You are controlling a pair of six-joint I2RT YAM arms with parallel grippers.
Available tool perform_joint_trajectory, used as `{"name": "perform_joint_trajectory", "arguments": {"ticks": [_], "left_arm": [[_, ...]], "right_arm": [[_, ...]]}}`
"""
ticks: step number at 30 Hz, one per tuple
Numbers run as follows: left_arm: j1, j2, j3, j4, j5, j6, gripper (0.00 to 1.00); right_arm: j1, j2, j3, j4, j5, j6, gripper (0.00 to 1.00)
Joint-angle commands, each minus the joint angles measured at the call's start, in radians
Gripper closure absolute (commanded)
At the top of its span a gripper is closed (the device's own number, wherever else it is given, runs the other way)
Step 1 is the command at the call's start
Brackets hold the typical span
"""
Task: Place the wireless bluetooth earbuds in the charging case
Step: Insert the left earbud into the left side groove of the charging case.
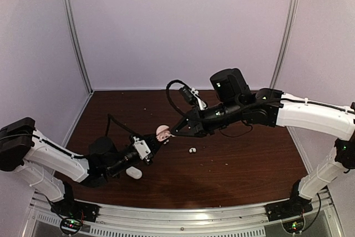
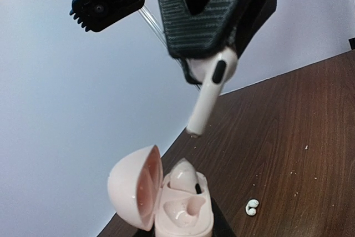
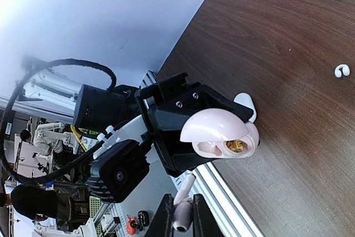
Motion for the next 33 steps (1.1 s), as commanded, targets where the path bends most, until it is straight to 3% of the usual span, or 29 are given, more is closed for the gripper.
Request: {"name": "perform_joint_trajectory", "arguments": {"ticks": [1, 33], "left_arm": [[-0.008, 0.024, 0.03, 0.098, -0.029, 0.019, 1.0], [-0.023, 0.095, 0.023, 0.172, -0.044, 0.062, 1.0]], "right_arm": [[-0.002, 0.019, 0.015, -0.015, 0.037, -0.001, 0.89], [-0.016, 0.066, 0.016, 0.041, 0.025, 0.027, 0.91]]}}
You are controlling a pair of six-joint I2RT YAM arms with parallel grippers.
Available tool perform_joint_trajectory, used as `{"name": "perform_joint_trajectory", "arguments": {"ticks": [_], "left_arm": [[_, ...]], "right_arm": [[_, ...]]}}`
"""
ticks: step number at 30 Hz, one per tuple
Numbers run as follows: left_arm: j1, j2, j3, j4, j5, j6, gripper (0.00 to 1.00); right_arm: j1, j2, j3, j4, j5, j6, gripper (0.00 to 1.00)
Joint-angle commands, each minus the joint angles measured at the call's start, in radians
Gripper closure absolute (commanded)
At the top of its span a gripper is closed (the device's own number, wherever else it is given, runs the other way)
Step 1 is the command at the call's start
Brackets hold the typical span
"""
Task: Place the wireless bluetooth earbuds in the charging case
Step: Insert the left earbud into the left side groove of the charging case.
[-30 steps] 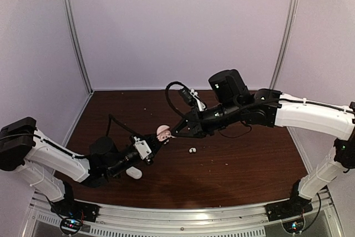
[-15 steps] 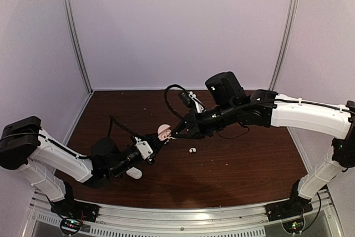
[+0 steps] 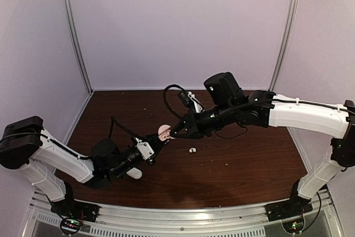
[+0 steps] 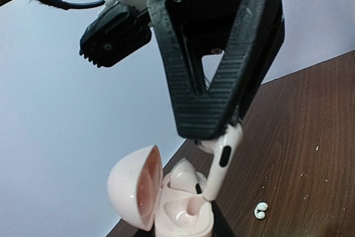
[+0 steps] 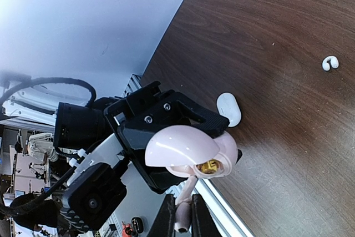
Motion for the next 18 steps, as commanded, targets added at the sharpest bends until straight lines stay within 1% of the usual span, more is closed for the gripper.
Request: {"name": "perform_joint_trajectory", "arguments": {"ticks": [1, 8, 18], "left_arm": [[-0.01, 0.018, 0.008, 0.076, -0.004, 0.018, 1.0], [-0.01, 0.023, 0.004, 0.087, -0.008, 0.015, 1.0], [-0.015, 0.022, 0.015, 0.079, -0.007, 0.023, 1.0]], "right_arm": [[-0.005, 0.008, 0.018, 0.037, -0.008, 0.008, 0.91], [-0.005, 0.0, 0.025, 0.009, 0.013, -0.011, 0.92], [-0.005, 0.016, 0.012, 0.016, 0.016, 0.0, 0.92]]}}
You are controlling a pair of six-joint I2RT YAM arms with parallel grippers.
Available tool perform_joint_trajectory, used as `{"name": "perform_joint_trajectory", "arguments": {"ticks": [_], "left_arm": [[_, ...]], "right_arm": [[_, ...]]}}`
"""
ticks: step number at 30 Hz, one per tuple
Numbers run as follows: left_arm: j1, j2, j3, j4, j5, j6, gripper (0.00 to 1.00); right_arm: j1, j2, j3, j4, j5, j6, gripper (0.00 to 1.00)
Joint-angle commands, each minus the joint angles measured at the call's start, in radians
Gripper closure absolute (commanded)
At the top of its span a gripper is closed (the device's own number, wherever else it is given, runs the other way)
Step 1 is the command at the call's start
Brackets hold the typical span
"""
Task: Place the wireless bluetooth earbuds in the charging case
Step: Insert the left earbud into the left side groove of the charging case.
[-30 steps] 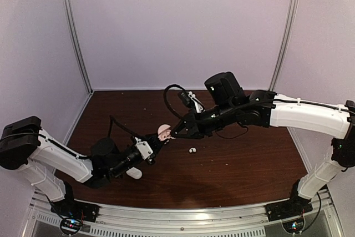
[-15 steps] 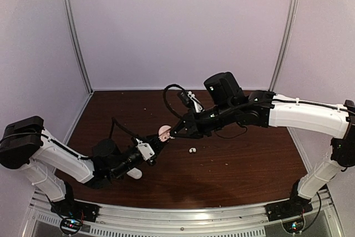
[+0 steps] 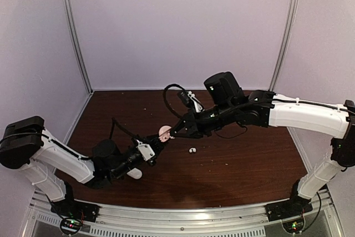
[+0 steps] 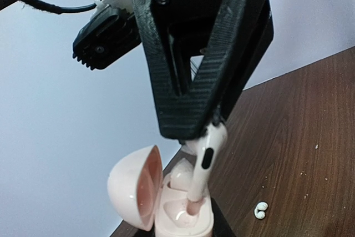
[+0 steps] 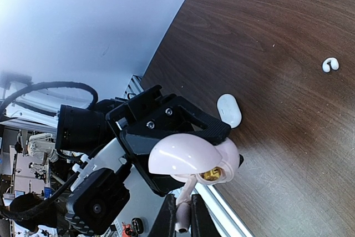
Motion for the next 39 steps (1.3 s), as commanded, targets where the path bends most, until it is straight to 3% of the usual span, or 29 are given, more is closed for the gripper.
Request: {"name": "perform_joint_trajectory", "arguments": {"ticks": [1, 10, 13, 20, 39], "left_arm": [[-0.008, 0.007, 0.014, 0.065, -0.005, 0.01, 1.0], [-0.009, 0.01, 0.013, 0.072, -0.013, 0.011, 1.0], [-0.009, 0.011, 0.016, 0.069, -0.01, 0.007, 1.0], [-0.01, 0.008, 0.015, 0.074, -0.002, -0.024, 1.0], [-0.013, 0.043, 0.053, 0.021, -0.06, -0.031, 1.0]], "right_arm": [[-0.004, 0.018, 0.011, 0.012, 0.01, 0.0, 0.92], [-0.005, 0.024, -0.006, -0.002, 0.004, -0.004, 0.92], [-0.005, 0.026, -0.003, -0.004, 0.024, -0.008, 0.87], [-0.004, 0.034, 0.002, 0.0, 0.039, -0.001, 0.84], [-0.003, 0.051, 0.041, -0.008, 0.068, 0.031, 0.86]]}}
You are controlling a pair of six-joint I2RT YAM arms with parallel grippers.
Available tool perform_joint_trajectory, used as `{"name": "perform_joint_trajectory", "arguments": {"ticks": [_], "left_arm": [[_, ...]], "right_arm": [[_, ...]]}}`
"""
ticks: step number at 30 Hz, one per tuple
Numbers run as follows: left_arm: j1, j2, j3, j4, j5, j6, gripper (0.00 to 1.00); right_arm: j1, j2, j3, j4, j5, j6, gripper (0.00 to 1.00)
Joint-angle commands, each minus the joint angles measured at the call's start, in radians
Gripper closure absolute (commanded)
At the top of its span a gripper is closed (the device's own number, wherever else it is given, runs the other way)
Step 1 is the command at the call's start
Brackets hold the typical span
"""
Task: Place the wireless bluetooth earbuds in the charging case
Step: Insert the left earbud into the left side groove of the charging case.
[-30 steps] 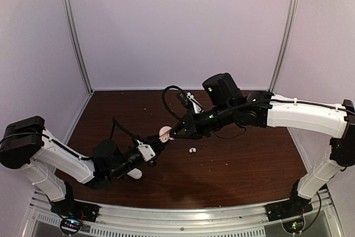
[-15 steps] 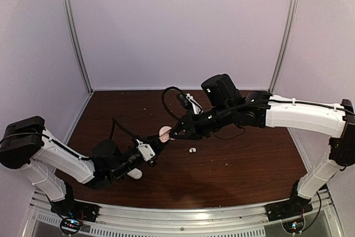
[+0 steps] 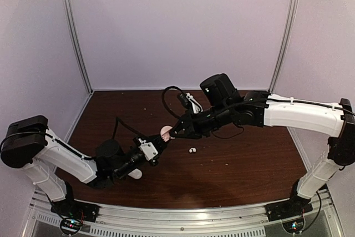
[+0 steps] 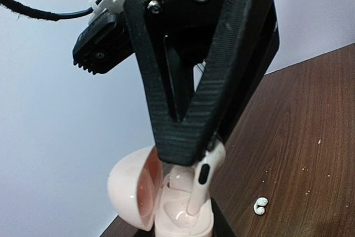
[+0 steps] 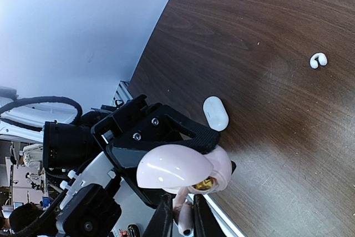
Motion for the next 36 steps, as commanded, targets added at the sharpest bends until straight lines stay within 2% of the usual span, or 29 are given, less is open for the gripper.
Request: {"name": "perform_joint_trajectory", "arguments": {"ticks": [1, 18, 36], "left_arm": [[-0.009, 0.008, 0.036, 0.03, -0.026, -0.009, 1.0], [-0.01, 0.004, 0.041, 0.053, -0.017, -0.039, 1.0], [-0.009, -0.021, 0.026, 0.079, -0.006, -0.083, 1.0]], "right_arm": [[-0.002, 0.012, 0.028, 0.004, 0.036, 0.012, 0.86], [0.007, 0.001, 0.036, -0.01, 0.125, 0.001, 0.92], [0.018, -0.005, 0.052, 0.005, 0.13, 0.006, 0.74]]}}
